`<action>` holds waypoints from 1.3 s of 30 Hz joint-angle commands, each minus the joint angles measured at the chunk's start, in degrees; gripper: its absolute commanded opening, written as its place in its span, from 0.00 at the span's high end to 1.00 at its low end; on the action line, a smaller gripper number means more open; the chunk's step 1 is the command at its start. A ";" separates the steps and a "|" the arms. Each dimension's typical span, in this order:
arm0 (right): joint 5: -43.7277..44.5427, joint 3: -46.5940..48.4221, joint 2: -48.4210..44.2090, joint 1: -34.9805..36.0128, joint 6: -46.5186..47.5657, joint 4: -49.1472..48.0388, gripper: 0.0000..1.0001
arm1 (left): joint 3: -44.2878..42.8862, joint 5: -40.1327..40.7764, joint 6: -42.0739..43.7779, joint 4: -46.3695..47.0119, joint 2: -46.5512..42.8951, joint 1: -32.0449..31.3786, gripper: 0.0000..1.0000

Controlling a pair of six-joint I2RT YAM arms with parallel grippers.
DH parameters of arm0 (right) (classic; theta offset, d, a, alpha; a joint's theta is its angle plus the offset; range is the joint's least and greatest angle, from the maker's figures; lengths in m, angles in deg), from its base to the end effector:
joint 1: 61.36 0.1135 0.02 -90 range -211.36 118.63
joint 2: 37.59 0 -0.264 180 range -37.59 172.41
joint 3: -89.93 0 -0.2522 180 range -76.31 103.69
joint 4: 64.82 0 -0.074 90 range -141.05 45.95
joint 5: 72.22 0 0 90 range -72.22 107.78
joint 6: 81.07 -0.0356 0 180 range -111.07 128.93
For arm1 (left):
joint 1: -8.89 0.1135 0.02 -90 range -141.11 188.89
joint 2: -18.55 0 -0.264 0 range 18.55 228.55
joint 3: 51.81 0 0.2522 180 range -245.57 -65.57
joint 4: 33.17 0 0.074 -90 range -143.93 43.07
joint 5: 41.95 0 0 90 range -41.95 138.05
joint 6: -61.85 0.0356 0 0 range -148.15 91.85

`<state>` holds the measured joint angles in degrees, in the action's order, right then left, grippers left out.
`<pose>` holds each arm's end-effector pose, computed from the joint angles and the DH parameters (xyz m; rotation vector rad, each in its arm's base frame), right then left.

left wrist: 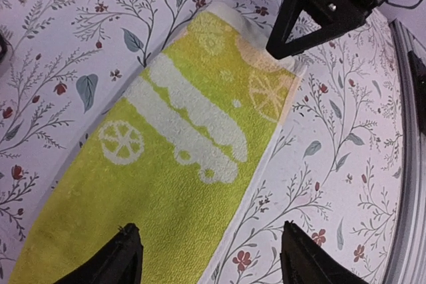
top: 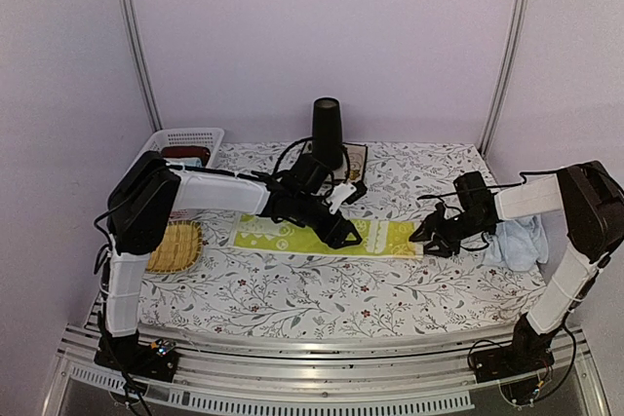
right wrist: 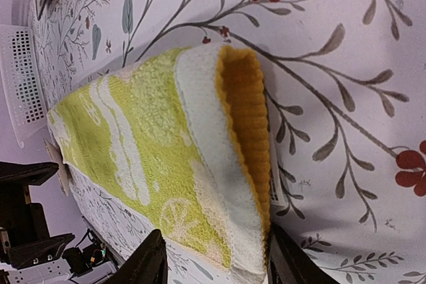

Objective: Roll the towels
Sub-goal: Adjust the towel at the center of the board.

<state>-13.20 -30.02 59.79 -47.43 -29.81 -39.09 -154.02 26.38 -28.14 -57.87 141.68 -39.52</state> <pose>0.2885 0.0904 0.1292 0.4190 2.7678 0.9906 0.3053 -0.3638 0.1680 1.1813 2.1601 -0.8389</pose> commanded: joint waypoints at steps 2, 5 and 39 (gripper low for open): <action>1.67 -2.35 1.20 0.40 -0.48 1.80 0.51 | -1.35 0.51 4.30 5.17 2.32 -2.58 0.26; 0.96 -3.58 1.15 0.33 -0.68 1.16 0.55 | -1.07 0.90 7.72 8.06 3.39 -4.37 0.24; -5.04 6.66 2.71 -0.29 6.02 7.70 0.72 | -15.48 27.55 26.95 7.80 19.52 -15.66 0.42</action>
<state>-16.94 -24.60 62.04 -47.52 -25.53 -32.71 -168.92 49.09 -4.93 -50.44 158.66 -53.46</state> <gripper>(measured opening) 0.282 0.646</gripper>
